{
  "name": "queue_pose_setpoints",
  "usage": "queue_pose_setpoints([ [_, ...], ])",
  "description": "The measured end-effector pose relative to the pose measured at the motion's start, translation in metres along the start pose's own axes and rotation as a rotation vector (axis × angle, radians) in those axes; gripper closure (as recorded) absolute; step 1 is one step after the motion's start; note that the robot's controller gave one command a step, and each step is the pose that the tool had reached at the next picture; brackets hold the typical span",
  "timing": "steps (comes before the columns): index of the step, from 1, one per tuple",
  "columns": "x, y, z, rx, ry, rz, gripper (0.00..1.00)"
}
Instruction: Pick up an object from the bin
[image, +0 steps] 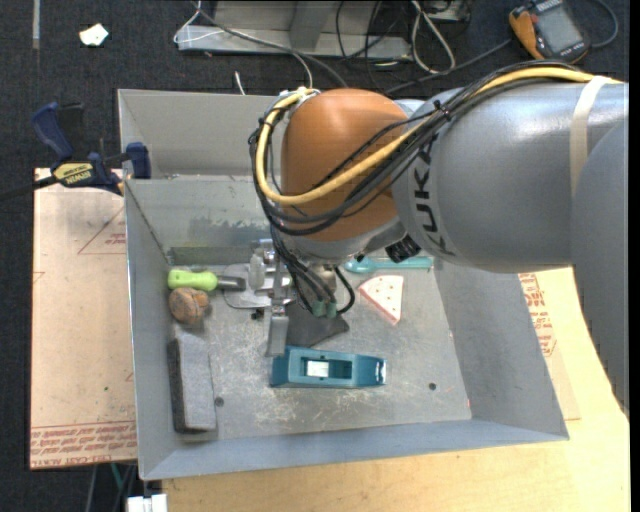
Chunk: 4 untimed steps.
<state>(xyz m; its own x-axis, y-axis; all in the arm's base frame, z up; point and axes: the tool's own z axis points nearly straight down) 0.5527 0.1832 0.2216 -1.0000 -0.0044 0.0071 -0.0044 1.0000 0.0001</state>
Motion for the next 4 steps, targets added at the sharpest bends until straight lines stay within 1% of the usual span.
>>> queue_pose_setpoints([
  [1,-0.002,-0.001,-0.005,-0.001,-0.008,0.004,0.00],
  [2,-0.031,-0.040,0.065,-0.002,-0.013,-0.033,0.00],
  [3,-0.079,-0.101,0.068,-0.004,-0.029,-0.114,0.00],
  [4,-0.050,-0.120,0.104,-0.004,-0.007,-0.006,0.00],
])
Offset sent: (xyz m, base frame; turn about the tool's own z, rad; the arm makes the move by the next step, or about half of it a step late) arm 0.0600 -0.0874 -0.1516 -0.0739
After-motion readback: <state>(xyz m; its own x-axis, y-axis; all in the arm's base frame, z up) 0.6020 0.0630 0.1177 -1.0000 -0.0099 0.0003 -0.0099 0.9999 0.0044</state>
